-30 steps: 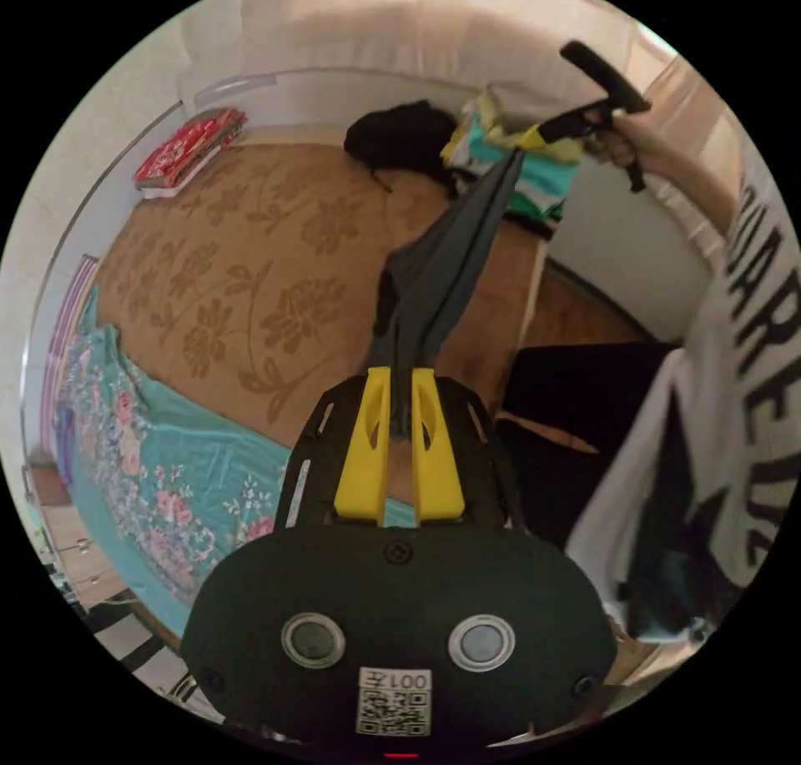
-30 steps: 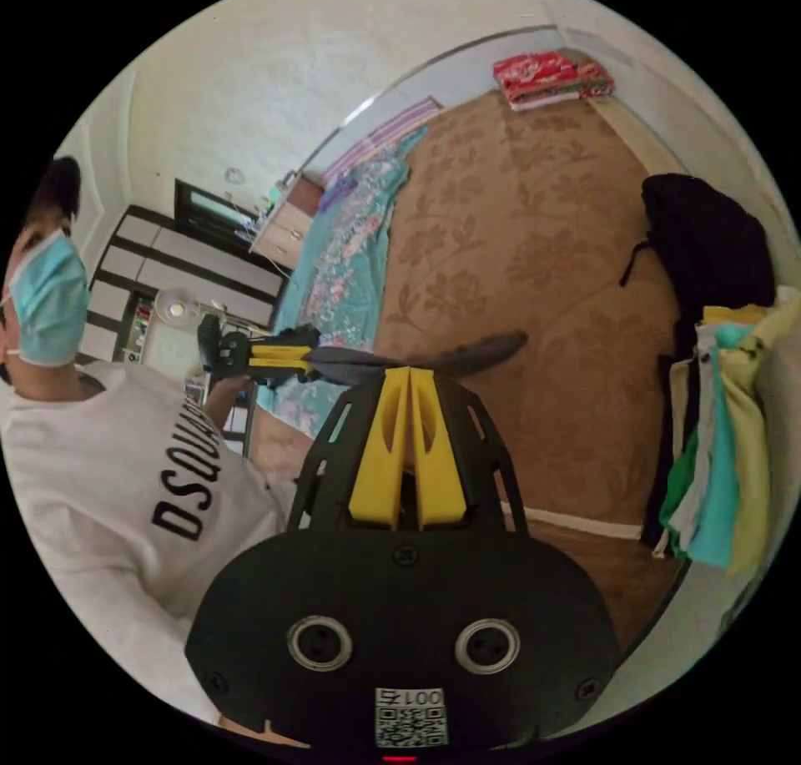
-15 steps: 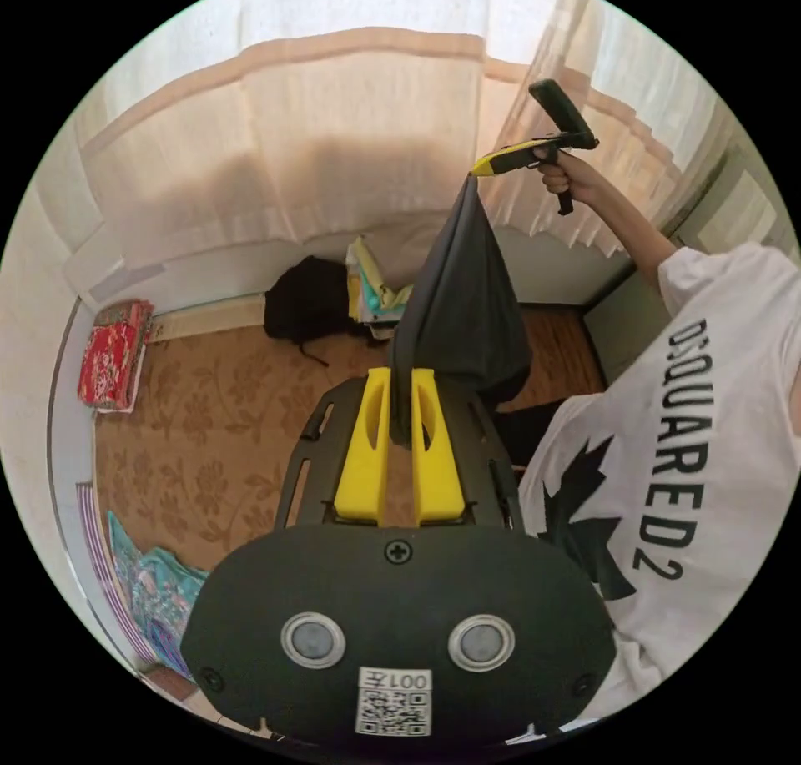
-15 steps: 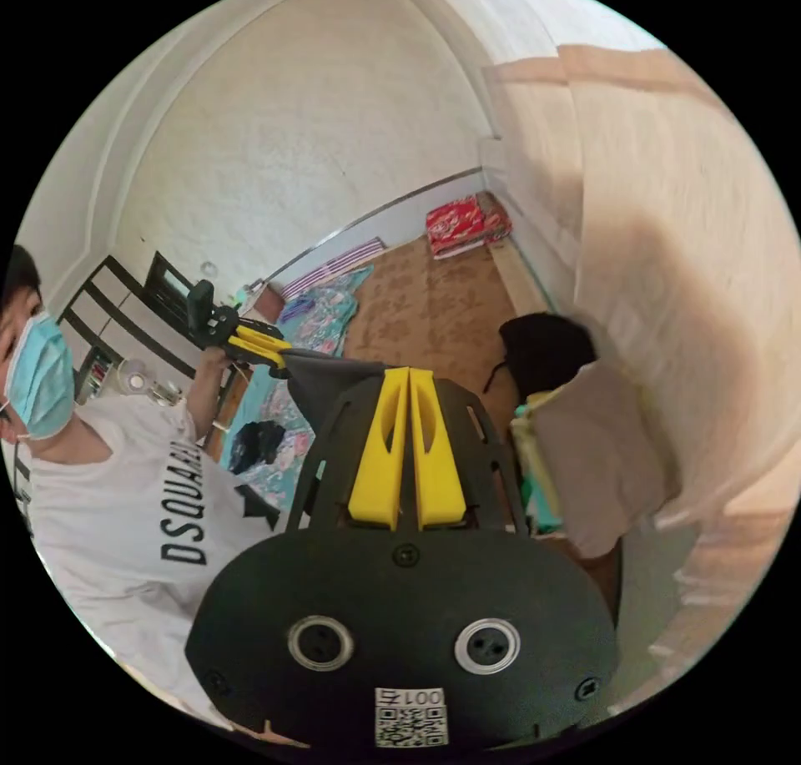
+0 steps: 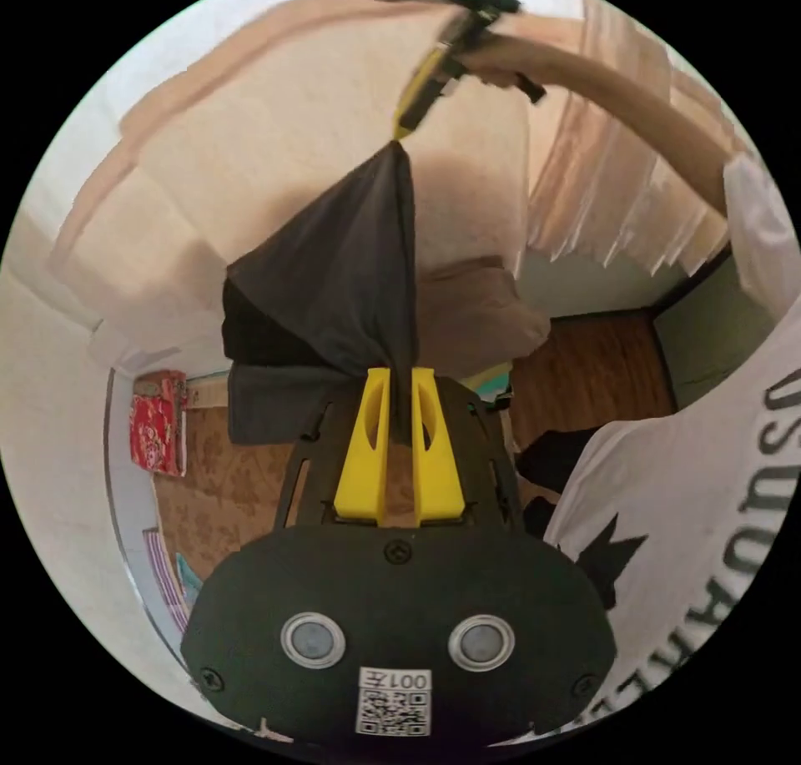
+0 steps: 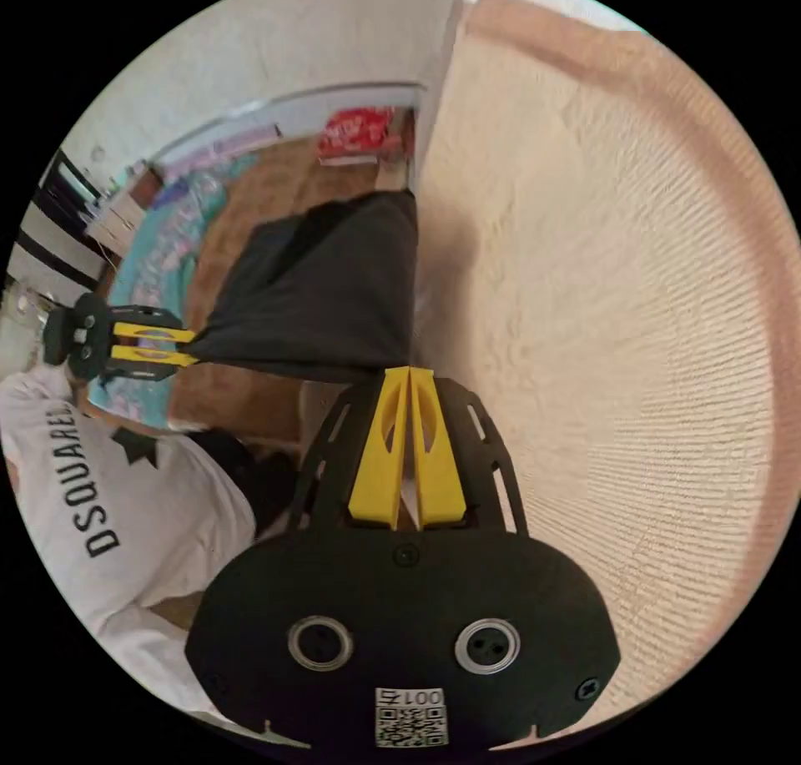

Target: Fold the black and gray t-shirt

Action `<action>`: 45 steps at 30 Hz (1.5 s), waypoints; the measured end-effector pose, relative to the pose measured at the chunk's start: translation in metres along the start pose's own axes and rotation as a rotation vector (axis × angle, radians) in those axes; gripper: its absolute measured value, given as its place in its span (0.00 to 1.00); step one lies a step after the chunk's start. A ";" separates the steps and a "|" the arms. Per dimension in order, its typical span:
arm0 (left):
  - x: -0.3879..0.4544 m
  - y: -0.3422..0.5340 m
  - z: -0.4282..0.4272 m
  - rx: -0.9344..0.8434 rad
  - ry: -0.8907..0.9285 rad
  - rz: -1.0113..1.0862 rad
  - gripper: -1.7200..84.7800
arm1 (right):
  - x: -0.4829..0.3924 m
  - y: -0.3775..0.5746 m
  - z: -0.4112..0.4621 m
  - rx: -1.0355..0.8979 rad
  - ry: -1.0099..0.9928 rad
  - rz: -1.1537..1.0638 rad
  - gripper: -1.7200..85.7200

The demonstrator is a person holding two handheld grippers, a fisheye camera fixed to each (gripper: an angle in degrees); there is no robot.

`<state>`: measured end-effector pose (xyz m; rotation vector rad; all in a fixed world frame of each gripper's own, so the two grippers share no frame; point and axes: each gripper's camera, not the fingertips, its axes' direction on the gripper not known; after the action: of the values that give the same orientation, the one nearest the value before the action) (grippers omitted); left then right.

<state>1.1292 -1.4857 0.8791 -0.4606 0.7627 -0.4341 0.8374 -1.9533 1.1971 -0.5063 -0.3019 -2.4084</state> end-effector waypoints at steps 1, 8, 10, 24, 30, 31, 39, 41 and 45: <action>0.029 -0.011 0.022 -0.018 0.007 0.035 0.07 | -0.002 0.007 0.010 -0.089 0.076 -0.023 0.02; 0.132 -0.026 0.102 -0.068 0.074 0.148 0.07 | -0.040 0.056 0.088 -0.472 0.376 -0.134 0.02; 0.146 -0.018 0.105 -0.056 0.037 0.173 0.07 | -0.057 0.065 0.090 -0.498 0.455 -0.173 0.02; 0.183 0.128 0.123 0.006 0.468 0.188 0.18 | -0.163 0.146 0.084 -0.665 0.465 -0.047 0.02; 0.157 0.257 0.073 0.143 0.731 -0.119 0.15 | -0.241 0.179 0.027 -0.512 0.506 0.112 0.02; 0.153 0.286 0.063 0.144 0.729 -0.190 0.13 | -0.259 0.182 0.007 -0.451 0.526 0.135 0.02; 0.145 0.544 -0.038 0.263 0.589 -0.710 0.01 | -0.412 0.145 -0.156 0.179 0.409 0.094 0.02; 0.154 0.610 -0.070 0.285 0.480 -0.778 0.01 | -0.481 0.127 -0.198 0.300 0.326 -0.019 0.02; 0.187 0.768 -0.147 0.282 0.211 -0.904 0.01 | -0.606 0.109 -0.250 0.418 0.272 -0.191 0.02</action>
<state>1.2989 -0.9926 0.2667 -0.4801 0.6483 -1.4332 1.2701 -1.7858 0.7216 0.0404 -0.7368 -2.4611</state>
